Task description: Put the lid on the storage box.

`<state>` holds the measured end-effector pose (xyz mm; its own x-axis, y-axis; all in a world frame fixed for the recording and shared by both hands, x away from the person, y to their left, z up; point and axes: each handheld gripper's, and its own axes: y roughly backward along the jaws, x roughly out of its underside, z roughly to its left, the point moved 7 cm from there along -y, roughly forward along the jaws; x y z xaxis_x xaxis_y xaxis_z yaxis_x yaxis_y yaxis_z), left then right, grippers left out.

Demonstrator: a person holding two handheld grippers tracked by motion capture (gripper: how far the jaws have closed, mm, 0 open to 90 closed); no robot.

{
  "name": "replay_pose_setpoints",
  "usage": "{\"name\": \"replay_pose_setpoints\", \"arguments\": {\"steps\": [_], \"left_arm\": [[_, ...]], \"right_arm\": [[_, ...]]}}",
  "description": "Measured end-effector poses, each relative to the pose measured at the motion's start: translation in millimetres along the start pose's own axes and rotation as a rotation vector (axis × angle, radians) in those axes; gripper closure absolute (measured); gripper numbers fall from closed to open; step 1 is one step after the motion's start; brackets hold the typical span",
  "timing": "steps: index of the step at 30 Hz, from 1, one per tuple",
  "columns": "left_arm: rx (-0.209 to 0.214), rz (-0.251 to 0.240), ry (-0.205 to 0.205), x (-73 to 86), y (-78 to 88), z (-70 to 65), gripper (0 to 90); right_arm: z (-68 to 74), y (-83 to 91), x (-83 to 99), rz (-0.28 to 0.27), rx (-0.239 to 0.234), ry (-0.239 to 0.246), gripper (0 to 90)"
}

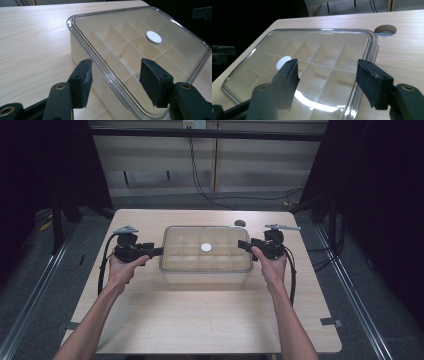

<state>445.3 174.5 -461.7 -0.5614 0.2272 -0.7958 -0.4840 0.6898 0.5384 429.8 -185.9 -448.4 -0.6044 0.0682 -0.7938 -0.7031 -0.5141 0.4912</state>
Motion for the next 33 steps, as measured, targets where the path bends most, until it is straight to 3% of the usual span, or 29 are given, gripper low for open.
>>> {"name": "replay_pose_setpoints", "arguments": {"steps": [2,8,16,26,30,33], "left_arm": [[0.005,-0.01,0.001,2.3,5.2,-3.0,43.5],[0.002,-0.024,-0.003,10.0,21.8,-7.4,43.9],[0.006,-0.01,-0.054,28.8,38.0,-24.0,47.1],[0.03,-0.004,-0.029,53.5,51.2,-43.8,39.9],[0.02,0.03,-0.05,68.4,57.1,-47.3,38.0],[0.009,0.036,-0.034,77.6,61.6,-47.5,36.1]], "right_arm": [[2.2,5.4,2.2,0.01,0.003,0.019,37.2],[12.4,24.0,8.0,-0.009,-0.049,0.052,39.2],[17.6,49.0,22.1,-0.014,-0.053,0.07,39.5],[18.5,78.1,49.0,-0.023,-0.044,0.076,36.2],[19.1,85.5,62.5,-0.015,-0.04,0.079,35.4],[19.9,90.4,71.3,-0.011,-0.038,0.078,34.7]]}}
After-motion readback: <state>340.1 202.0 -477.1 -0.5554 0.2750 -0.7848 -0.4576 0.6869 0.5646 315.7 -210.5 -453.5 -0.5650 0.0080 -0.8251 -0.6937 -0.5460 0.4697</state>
